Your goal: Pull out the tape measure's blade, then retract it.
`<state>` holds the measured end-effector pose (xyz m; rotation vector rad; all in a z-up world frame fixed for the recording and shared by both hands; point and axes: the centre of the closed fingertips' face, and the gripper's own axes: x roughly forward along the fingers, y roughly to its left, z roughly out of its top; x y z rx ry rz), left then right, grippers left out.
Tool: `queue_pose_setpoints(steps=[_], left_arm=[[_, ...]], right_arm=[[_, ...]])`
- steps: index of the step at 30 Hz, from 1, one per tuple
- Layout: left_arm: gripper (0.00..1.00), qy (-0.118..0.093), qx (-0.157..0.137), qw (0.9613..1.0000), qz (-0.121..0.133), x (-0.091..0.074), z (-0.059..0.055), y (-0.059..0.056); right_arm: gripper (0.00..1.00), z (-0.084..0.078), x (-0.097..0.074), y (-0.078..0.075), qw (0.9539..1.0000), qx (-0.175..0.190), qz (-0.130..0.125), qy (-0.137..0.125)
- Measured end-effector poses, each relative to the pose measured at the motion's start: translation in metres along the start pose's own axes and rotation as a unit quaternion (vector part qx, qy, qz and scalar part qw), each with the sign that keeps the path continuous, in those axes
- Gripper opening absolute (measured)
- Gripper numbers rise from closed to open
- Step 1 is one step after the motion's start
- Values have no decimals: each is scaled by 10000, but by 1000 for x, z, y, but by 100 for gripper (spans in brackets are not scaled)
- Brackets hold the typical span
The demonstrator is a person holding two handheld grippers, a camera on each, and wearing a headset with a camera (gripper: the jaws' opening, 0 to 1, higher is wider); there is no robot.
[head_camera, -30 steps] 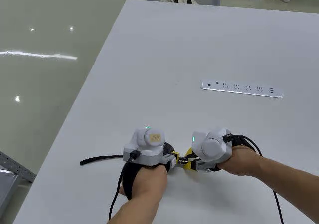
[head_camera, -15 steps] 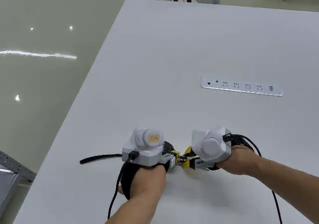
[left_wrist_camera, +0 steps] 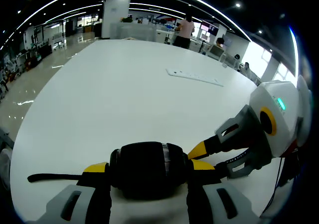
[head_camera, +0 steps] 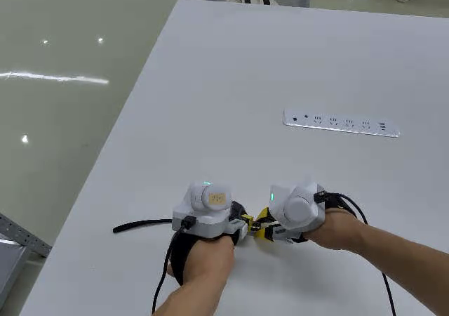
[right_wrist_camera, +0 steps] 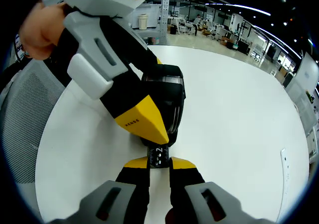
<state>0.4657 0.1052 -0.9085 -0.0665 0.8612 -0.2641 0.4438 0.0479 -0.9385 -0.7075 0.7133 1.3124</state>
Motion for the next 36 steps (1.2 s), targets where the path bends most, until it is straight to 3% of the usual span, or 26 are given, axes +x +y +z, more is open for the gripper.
queue_pose_setpoints(steps=[36], left_arm=[[57, 13, -15, 10000, -7, 0, 0, 0]], right_arm=[[14, 7, 6, 0, 9999, -106, 87, 5]])
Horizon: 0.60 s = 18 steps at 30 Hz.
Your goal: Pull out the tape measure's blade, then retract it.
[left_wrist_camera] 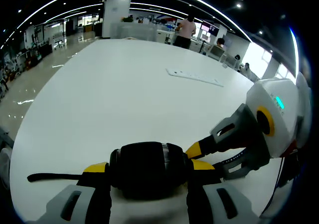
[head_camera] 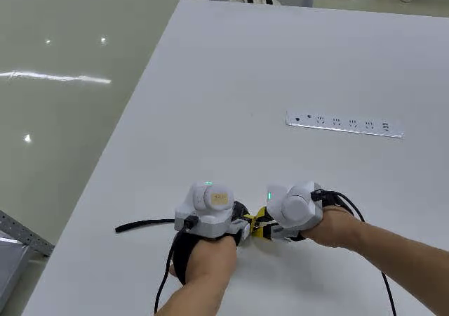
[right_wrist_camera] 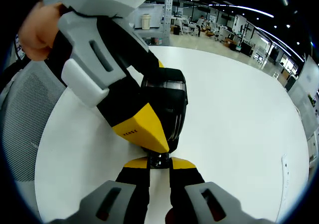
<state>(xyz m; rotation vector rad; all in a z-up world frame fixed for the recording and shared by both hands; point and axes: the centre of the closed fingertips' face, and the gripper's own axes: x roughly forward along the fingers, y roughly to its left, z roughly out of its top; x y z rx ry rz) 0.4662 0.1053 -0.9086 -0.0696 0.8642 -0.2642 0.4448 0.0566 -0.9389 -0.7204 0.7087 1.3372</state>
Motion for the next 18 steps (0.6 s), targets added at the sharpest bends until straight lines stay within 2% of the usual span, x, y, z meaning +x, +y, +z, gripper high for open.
queue_pose_setpoints(steps=[18], left_arm=[[57, -16, -57, 10000, 5, 0, 0, 0]], right_arm=[[14, 2, 2, -1, 10000, -31, 17, -20]])
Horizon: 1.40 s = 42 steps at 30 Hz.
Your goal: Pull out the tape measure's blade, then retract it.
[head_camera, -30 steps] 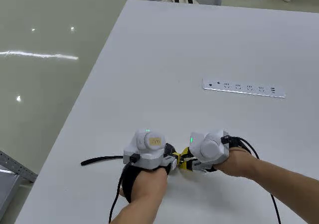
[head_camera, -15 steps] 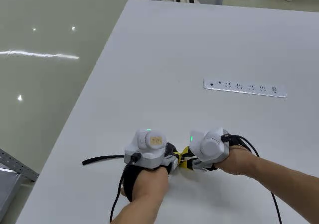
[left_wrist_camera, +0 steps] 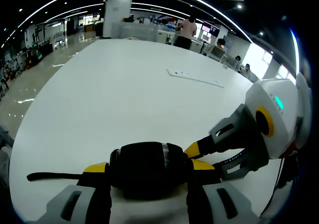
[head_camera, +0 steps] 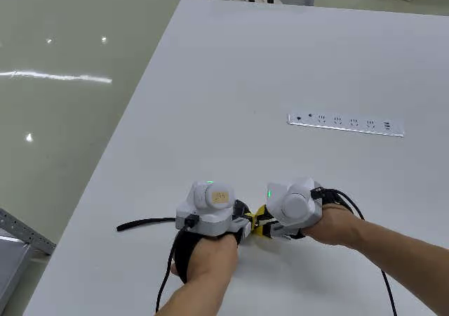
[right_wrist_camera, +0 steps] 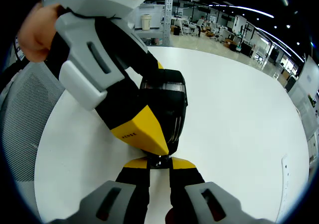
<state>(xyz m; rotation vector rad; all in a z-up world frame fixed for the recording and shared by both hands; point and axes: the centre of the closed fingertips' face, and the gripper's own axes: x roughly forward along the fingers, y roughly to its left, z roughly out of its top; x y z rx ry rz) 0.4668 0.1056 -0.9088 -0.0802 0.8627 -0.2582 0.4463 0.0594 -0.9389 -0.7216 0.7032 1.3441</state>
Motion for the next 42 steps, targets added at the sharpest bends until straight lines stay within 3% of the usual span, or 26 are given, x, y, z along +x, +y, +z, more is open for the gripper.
queue_pose_setpoints(steps=[16, 22, 42], left_arm=[[60, -49, -16, 10000, 3, 0, 0, 0], [61, -57, 176, 9998, 11, -1, -2, -1], [61, -187, 127, 9997, -126, -6, 0, -1]], right_arm=[[15, 0, 0, 1, 9999, -115, -29, 50], [14, 1, 0, 1, 9999, -140, -50, 59], [16, 0, 0, -3, 9996, 151, -251, 39]])
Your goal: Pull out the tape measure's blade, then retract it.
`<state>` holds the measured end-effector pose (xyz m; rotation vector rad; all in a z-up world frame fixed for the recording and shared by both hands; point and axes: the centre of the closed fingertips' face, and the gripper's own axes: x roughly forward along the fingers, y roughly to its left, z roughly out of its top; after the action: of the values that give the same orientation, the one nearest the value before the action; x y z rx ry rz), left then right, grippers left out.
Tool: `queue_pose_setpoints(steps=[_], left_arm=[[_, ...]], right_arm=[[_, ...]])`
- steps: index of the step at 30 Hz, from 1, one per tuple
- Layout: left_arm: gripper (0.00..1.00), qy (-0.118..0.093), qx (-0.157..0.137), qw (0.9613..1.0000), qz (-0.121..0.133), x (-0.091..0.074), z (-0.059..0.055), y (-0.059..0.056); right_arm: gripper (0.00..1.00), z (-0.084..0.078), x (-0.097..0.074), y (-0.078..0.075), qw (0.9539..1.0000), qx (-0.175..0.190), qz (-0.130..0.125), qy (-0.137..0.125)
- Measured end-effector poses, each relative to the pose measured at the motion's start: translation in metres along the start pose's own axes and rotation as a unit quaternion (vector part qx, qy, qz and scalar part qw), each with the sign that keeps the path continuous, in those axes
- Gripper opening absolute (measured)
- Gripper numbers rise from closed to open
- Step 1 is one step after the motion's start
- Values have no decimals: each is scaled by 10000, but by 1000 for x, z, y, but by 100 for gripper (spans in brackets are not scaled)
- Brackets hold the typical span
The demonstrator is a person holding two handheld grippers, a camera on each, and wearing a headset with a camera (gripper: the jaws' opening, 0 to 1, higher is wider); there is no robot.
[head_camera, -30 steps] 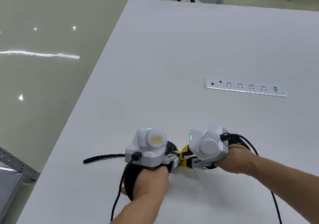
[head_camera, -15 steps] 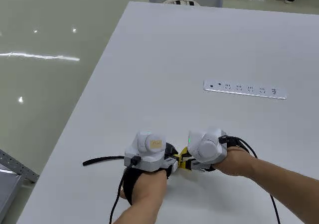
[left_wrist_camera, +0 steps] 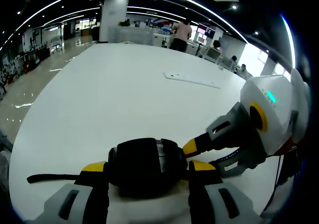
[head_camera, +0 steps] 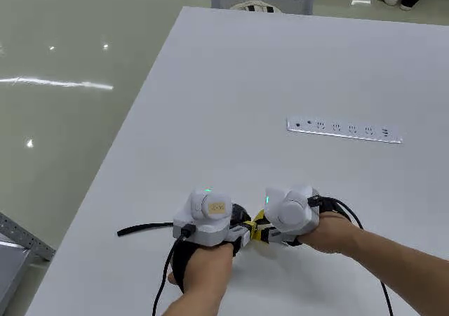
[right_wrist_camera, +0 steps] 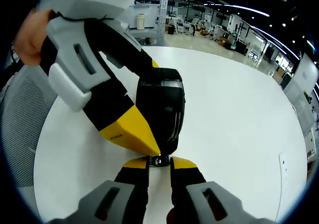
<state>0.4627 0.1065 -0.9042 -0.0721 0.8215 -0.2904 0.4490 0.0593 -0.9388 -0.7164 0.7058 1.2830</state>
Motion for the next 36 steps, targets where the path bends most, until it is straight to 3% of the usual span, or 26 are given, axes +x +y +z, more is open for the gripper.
queue_pose_setpoints(steps=[7, 14, 31, 36], left_arm=[[63, 28, 97, 9999, -32, -4, -4, -3], [64, 35, 127, 9999, -19, -9, -7, -2], [70, -29, 344, 9994, 48, -34, -13, 5], [71, -71, 452, 9989, 35, -42, -13, 4]], right_arm=[[21, -2, -6, -3, 9980, 580, -205, -149], [25, -2, -15, -4, 9946, 908, -417, -276], [31, 9, -41, 10, 9849, 1407, -838, -563], [33, 9, -54, 10, 9800, 1590, -1009, -643]])
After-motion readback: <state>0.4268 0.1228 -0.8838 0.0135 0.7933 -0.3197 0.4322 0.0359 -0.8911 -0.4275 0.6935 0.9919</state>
